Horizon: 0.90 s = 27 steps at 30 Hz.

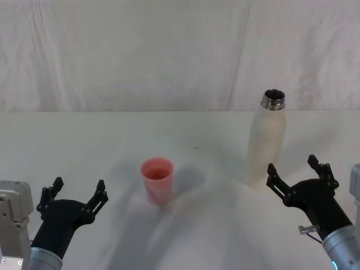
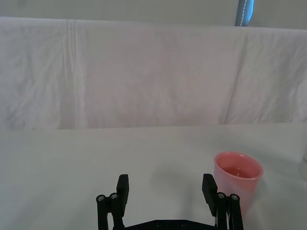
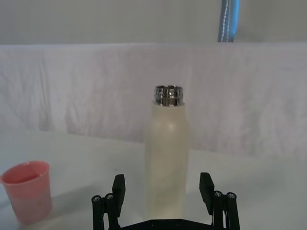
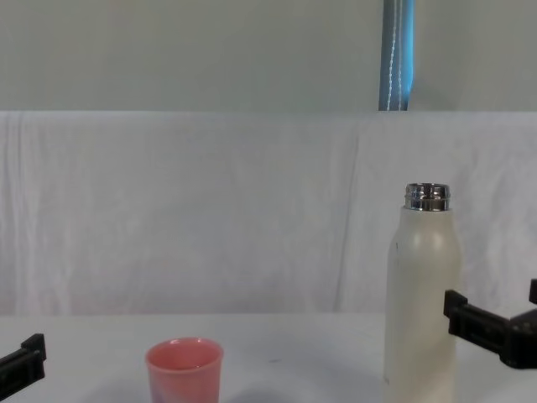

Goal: Grasp the thermos with one hand and pour water into the cup lid.

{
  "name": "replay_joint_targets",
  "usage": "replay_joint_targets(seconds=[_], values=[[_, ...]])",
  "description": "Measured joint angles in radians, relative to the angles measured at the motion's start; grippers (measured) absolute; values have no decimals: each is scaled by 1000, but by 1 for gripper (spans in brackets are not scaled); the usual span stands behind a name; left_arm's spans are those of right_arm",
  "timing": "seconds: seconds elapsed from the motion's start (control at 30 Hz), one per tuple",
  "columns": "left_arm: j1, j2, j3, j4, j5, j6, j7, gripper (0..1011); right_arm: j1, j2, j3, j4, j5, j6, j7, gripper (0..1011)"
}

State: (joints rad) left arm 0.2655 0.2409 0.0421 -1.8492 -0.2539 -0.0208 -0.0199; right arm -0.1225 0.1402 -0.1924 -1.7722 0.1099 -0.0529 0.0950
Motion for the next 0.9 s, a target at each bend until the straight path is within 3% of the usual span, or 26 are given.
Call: replay_joint_targets(seconds=[0.33, 0.9], values=[[0, 0, 0, 0, 0, 0, 0, 1001, 85, 11, 8, 47, 20, 11, 75, 1000], [0, 0, 0, 0, 0, 0, 0, 1001, 226, 6, -2, 162, -2, 10, 82, 1000]])
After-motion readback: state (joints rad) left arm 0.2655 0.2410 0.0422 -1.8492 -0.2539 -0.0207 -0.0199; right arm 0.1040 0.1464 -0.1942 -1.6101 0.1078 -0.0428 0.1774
